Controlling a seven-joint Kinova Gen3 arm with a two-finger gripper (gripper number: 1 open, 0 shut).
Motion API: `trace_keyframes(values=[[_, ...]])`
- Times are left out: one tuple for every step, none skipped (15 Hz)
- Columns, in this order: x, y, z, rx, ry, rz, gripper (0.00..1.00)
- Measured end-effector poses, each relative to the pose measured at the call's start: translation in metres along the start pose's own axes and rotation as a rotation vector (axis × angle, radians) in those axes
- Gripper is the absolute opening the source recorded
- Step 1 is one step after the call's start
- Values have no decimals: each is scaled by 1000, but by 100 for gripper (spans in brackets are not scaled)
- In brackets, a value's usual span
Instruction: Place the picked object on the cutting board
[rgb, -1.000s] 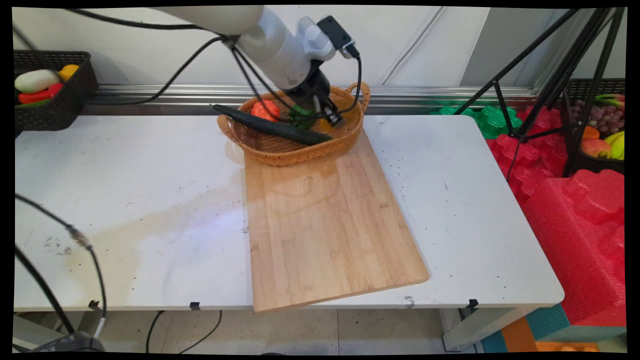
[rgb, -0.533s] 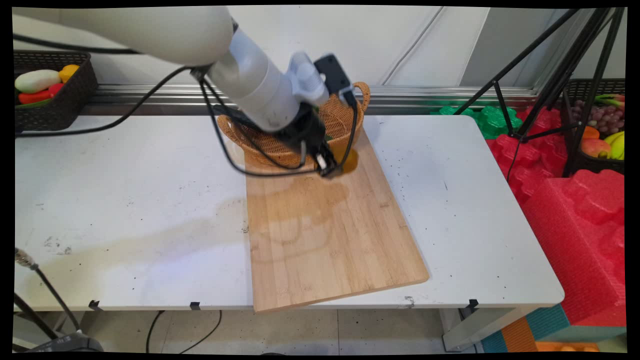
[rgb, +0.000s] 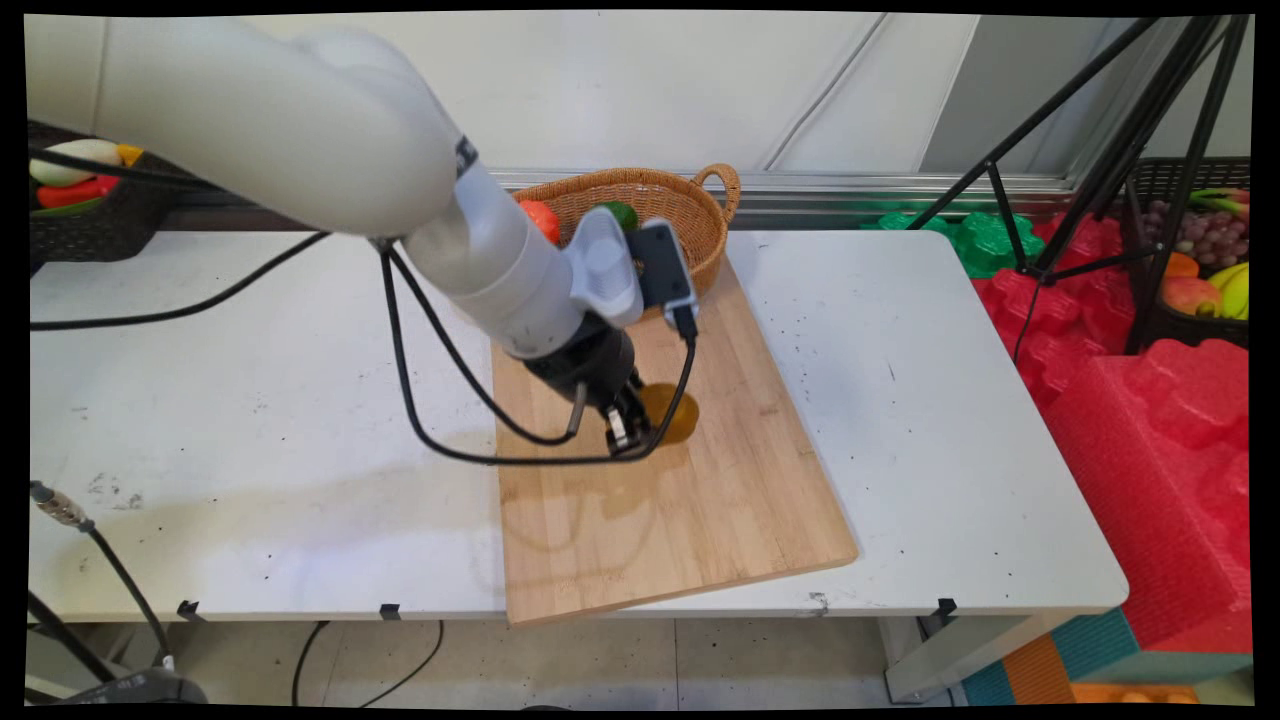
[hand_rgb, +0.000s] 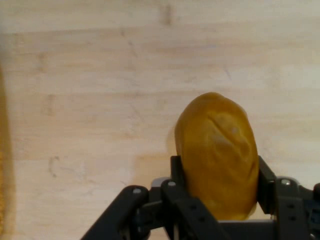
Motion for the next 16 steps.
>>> trace_keyframes(values=[[-3,3,5,-9,-9,17,0],[-6,5,9,-17,-18,32,0],[-8,6,12,-22,-22,40,0],[-10,8,16,-28,-27,52,0],[-12,9,19,-32,-31,59,0],[-15,11,24,-41,-38,73,0],[-16,12,26,-44,-41,79,0],[-18,13,29,-50,-45,88,0],[-20,14,32,-54,-49,96,0],[-22,15,35,-60,-52,104,0],[-24,16,38,-64,-55,112,0],[-25,16,40,-67,-56,116,0],[-26,17,41,-69,-58,120,0],[-27,17,42,-72,-59,125,0],[-28,17,44,-74,-60,128,0],[-30,17,45,-77,-61,132,0]])
